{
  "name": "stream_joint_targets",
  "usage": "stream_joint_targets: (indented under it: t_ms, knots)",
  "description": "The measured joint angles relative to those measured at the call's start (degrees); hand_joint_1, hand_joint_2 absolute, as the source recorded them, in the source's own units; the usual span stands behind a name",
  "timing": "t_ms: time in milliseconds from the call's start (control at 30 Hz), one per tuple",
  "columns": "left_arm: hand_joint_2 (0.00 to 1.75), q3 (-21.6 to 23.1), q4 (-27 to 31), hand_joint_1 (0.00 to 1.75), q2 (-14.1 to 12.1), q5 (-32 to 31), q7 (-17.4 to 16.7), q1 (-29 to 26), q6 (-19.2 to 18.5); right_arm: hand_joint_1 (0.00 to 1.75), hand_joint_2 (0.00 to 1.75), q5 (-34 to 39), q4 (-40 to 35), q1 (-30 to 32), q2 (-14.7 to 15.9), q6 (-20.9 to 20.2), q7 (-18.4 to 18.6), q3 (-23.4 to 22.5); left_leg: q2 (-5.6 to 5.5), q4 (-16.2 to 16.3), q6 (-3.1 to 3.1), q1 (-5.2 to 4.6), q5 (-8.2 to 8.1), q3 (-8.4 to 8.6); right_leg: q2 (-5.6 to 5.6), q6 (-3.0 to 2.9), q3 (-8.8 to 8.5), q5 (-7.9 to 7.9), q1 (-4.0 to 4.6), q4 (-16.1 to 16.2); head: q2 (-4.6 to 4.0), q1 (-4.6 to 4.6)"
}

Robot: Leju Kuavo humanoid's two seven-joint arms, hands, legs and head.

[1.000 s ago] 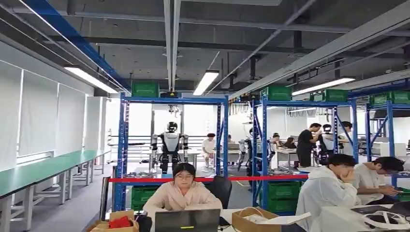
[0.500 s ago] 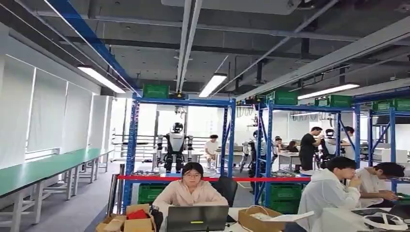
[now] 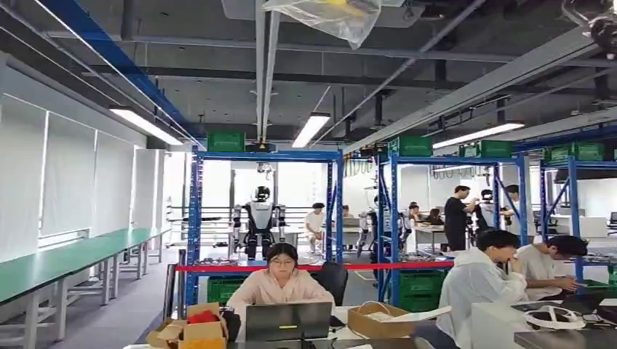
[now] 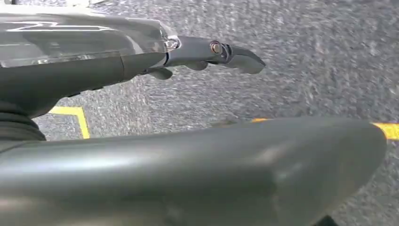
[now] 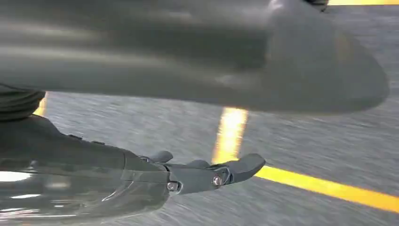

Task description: Take the parts from the cabinet and place them on the table.

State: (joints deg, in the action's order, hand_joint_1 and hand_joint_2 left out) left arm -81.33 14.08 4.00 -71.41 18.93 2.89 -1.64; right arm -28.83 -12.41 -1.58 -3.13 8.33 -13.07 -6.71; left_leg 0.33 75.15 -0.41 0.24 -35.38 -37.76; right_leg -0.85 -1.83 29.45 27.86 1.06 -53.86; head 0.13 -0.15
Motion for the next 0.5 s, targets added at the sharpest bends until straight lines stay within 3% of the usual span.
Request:
stream_joint_targets:
  t_ms: [33, 67, 133, 167, 233, 267, 300, 333, 400, 433, 467, 500]
  knots:
    - [0.0, 0.0, 0.02, 0.0, 0.0, 0.0, 0.02, 0.05, -0.02, 0.0, 0.0, -0.02, 0.31, 0.02, 0.0, -0.29, 1.11, 0.0, 0.0, -1.7, -0.02, 0.05, 2.49, 1.92, 0.01, 0.13, 1.33, -0.41, -0.03, -0.66, 0.0, 0.0]
    - [0.0, 0.0, 0.04, 0.0, -0.02, -0.02, 0.02, 0.05, -0.07, 0.0, 0.0, -0.04, 0.61, 0.04, 0.0, -0.52, 1.92, 0.0, 0.0, -5.38, 0.01, 0.08, 4.33, 4.82, 0.07, 0.33, 2.61, -0.79, -0.07, -1.41, 0.0, 0.0]
    - [0.0, 0.0, 0.07, 0.0, -0.02, -0.09, 0.06, 0.27, -0.15, 0.0, 0.0, -0.04, 0.83, 0.24, 0.0, -0.7, 3.03, 0.0, 0.01, -14.94, 0.21, 0.02, 3.23, 12.47, 0.21, 0.76, 4.28, -1.18, 0.2, -3.07, 0.0, 0.02]
    - [0.0, 0.0, 0.09, 0.0, -0.02, -0.09, 0.2, 0.41, -0.2, 0.0, 0.0, -0.04, 0.94, 0.32, 0.02, -0.9, 3.43, 0.0, -0.03, -19.2, 0.73, 0.03, 1.76, 14.66, 0.17, 0.98, 4.9, -1.4, 0.33, -3.95, 0.0, -0.02]
    - [0.0, 0.0, 0.09, 0.0, 0.0, -0.26, 0.44, 0.65, -0.28, 0.0, 0.0, -0.07, 1.18, 0.24, 0.09, -1.09, 4.06, -0.04, -0.04, -19.27, 0.92, -0.15, 1.54, 13.89, 0.1, 1.65, 5.8, -2.54, 0.22, -4.26, 0.02, -0.02]
    - [0.0, 0.0, 0.09, 0.0, 0.02, -0.28, 0.42, 0.47, -0.33, 0.0, 0.0, -0.07, 1.27, 0.46, 0.2, -1.14, 4.17, -0.07, 0.0, -19.3, 1.67, -0.09, 2.12, 13.36, 0.23, 2.04, 6.13, -3.19, 0.36, -4.26, 0.0, 0.0]
    - [0.0, 0.0, 0.09, 0.0, 0.28, -0.44, 0.42, 0.48, -0.35, 0.0, 0.0, -0.07, 1.51, 0.43, 0.53, -1.14, 4.24, -0.15, 0.31, -19.35, 2.38, 0.19, 2.79, 12.74, 0.54, 2.41, 6.58, -2.28, 0.1, -4.63, 0.0, -0.02]
    - [0.0, 0.0, 0.11, 0.0, 0.22, -0.5, 0.42, 0.48, -0.35, 0.0, 0.0, -0.09, 1.57, 0.53, 0.48, -1.2, 4.32, -0.15, 0.39, -19.33, 2.83, 0.16, 3.39, 11.98, 0.64, 2.88, 7.1, 0.77, 0.02, -6.0, 0.06, -0.07]
    - [0.0, 0.0, 0.13, 0.0, 0.24, -0.57, 0.46, 0.55, -0.37, 0.0, 0.0, -0.2, 1.66, 0.8, 0.48, -1.31, 4.5, -0.15, 0.39, -19.29, 3.23, -0.01, 4.9, 10.33, 0.67, 3.52, 8.6, 8.01, -0.56, -13.55, 0.0, -0.07]
    - [0.0, 0.0, 0.13, 0.0, 0.24, -0.59, 0.46, 0.55, -0.37, 0.0, 0.0, -0.24, 1.66, 0.79, 0.48, -1.33, 4.5, -0.15, 0.43, -19.19, 3.22, -0.1, 5.68, 9.35, 0.66, 3.77, 9.39, 10.07, -0.72, -18.06, 0.0, -0.07]
    - [0.0, 0.0, 0.13, 0.0, 0.24, -0.59, 0.48, 0.57, -0.37, 0.0, 0.0, -0.26, 1.68, 0.75, 0.48, -1.35, 4.5, -0.15, 0.52, -19.04, 3.18, -0.18, 6.32, 8.38, 0.66, 3.9, 9.52, 10.03, -0.86, -20.85, 0.0, -0.09]
    - [0.0, 0.0, 0.13, 0.0, 0.24, -0.57, 0.55, 0.61, -0.39, 0.0, 0.0, -0.26, 1.68, 0.75, 0.48, -1.42, 4.52, -0.15, 0.63, -18.88, 3.16, -0.25, 6.9, 7.41, 0.66, 4.0, 8.67, 8.47, -1.02, -21.43, 0.0, -0.09]
